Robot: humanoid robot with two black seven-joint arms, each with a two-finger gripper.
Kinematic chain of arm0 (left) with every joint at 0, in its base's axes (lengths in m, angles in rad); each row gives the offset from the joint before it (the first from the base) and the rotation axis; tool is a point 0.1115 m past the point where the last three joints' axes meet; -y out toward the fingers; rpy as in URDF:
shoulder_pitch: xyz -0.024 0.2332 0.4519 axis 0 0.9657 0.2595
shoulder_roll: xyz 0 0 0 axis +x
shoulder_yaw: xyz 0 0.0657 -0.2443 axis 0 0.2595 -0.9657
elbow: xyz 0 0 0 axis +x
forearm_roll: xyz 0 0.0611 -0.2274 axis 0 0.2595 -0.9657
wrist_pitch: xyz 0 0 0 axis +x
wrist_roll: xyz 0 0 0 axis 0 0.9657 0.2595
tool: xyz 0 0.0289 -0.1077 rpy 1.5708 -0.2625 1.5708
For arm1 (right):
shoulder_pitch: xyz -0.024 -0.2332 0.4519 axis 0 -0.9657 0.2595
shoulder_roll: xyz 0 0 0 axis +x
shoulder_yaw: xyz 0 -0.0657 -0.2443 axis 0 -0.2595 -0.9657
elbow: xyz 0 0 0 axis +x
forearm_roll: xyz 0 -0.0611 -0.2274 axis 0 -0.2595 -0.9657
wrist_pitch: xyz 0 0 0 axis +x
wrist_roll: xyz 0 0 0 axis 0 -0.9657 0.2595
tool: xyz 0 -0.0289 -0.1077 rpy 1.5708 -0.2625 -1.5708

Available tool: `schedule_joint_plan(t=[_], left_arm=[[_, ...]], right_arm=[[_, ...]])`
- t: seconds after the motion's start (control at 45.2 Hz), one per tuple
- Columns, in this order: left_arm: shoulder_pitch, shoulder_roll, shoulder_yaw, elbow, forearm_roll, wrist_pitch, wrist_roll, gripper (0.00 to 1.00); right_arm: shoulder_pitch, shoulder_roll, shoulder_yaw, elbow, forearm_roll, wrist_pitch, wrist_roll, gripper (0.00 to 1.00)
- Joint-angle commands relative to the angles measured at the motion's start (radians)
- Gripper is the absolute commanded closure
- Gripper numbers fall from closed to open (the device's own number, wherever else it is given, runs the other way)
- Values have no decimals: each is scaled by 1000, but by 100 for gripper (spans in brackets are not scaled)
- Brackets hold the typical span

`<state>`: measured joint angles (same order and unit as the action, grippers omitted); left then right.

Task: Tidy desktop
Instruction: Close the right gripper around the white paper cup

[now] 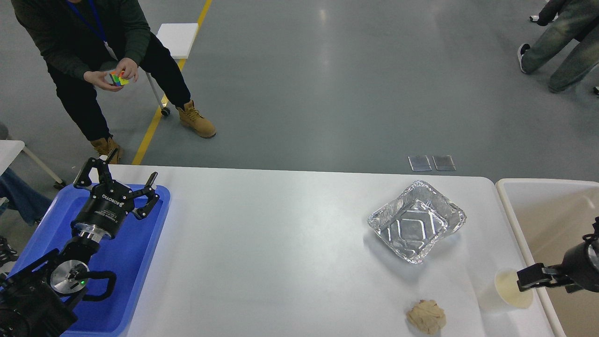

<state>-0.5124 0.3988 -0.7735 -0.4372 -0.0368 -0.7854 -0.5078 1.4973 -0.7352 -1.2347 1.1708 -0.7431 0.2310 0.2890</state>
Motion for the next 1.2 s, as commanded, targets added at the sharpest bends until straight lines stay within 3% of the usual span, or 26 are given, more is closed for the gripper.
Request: schedule_joint_plan(t=[0.0,0.243,0.421,0.465,0.62,0.952,1.173], left_arm=[[0,0,0,0,0,0,0,1],[0,0,-1,0,0,0,2,1],[0,0,-1,0,0,0,0,1],[0,0,0,0,0,0,0,1],[0,0,-1,0,2,0,2,1],[0,0,-1,0,2,0,0,1],[0,0,-1,0,2,0,0,1]], right_arm=[[-121,7,35,-68,-2,-62,10,4],[-209,30,90,-95,-2,-120,10,11],[-215,31,90,-103,-19,-150,19,26],[-215,31,89,-103,-30,-156,21,36],[-219,66,52,-105,-36,-157,21,100],[-170,46,43,-102,-33,-153,24,100],[12,28,-31,-63,-36,-104,94,100]])
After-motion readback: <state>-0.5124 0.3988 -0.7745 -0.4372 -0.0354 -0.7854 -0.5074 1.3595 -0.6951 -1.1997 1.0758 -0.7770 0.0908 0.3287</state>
